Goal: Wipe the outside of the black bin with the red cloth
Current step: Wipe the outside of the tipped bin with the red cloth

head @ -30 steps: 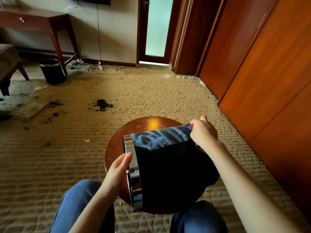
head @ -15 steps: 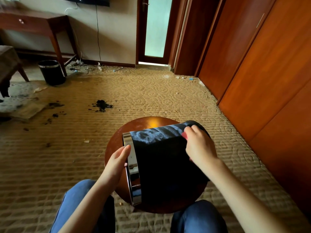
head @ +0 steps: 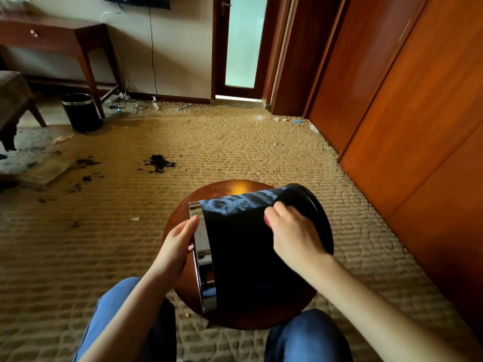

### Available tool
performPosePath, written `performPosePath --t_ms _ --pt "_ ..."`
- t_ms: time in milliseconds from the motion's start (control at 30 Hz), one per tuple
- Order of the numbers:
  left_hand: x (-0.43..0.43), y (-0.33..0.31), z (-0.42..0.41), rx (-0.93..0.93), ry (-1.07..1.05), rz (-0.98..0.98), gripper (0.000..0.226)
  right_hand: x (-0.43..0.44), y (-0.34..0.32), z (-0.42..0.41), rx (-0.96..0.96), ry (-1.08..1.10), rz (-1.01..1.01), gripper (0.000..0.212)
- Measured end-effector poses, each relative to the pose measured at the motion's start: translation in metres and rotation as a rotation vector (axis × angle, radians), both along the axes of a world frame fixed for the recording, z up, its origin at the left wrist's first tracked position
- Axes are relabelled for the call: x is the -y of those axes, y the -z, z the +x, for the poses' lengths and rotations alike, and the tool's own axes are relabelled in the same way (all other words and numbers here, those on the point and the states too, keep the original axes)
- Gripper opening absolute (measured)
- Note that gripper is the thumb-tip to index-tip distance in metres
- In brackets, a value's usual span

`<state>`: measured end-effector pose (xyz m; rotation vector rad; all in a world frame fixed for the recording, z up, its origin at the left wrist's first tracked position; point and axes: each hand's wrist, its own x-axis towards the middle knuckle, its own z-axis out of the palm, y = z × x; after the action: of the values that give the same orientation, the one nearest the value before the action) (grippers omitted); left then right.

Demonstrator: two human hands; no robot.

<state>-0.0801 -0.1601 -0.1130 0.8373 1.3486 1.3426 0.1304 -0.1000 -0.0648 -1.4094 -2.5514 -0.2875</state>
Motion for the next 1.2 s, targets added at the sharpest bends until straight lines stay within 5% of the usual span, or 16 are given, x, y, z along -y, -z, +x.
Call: performPosePath --t_ms 133,333,533,733,967,1200 --pt "0.001 -0.002 0.004 0.044 -0.023 -0.005 0.031 -0.013 -0.002 0.007 -0.027 0.022 -0.002 0.015" --pt "0.034 0.015 0.012 0.023 0.052 -0.021 0.036 -0.063 -0.019 0.026 0.071 0.291 -0.064 0.024" --pt "0.019 0.004 0.008 0.001 0.004 0.029 0.033 -0.019 -0.007 0.007 -0.136 0.108 -0.010 0.014" --pt "0.012 0.001 0.011 0.067 -0.031 0.002 0.031 0.010 0.002 -0.007 -0.124 -0.058 -0.010 0.010" --pt "0.052 0.014 0.022 0.164 0.089 -0.005 0.041 -0.058 -0.021 0.032 -0.022 0.359 -0.106 0.017" --pt "0.019 0.005 0.007 0.123 0.018 -0.007 0.037 -0.001 -0.010 -0.009 -0.187 0.066 -0.085 0.017"
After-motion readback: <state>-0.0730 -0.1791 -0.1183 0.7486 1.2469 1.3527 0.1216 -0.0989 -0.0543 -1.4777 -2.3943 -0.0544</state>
